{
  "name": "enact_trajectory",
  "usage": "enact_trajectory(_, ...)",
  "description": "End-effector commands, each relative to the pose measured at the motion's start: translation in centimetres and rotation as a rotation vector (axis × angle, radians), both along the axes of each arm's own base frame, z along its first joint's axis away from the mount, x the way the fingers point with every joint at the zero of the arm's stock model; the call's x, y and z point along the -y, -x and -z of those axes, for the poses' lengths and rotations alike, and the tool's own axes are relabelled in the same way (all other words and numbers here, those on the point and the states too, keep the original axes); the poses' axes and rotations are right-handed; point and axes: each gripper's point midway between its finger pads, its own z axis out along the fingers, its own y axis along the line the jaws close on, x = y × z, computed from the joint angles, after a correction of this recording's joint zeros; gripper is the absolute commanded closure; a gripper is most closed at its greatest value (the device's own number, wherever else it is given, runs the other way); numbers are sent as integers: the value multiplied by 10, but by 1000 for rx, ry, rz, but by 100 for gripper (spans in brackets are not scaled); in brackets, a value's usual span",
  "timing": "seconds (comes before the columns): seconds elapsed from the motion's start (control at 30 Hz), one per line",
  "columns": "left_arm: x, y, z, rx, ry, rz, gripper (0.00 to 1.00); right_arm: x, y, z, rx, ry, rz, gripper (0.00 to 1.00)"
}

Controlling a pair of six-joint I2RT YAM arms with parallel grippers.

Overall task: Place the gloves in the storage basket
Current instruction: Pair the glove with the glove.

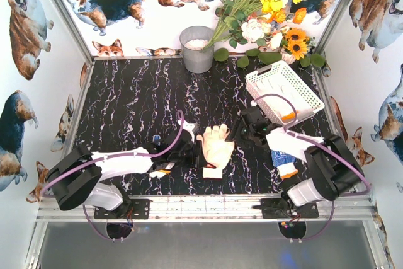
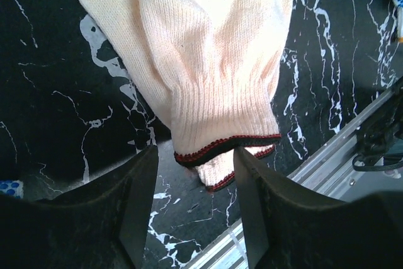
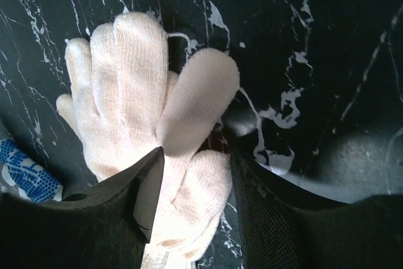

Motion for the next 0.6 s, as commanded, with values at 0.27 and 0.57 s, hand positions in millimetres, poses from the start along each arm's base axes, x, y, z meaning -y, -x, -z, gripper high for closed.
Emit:
enact_trajectory(0.27, 3, -3, 1, -8, -9, 7, 89, -16, -41, -5, 55, 38, -66, 63)
enact_trajectory(0.57, -1, -5, -1, 3, -14, -9, 100, -26, -46, -5, 47, 17, -93, 91)
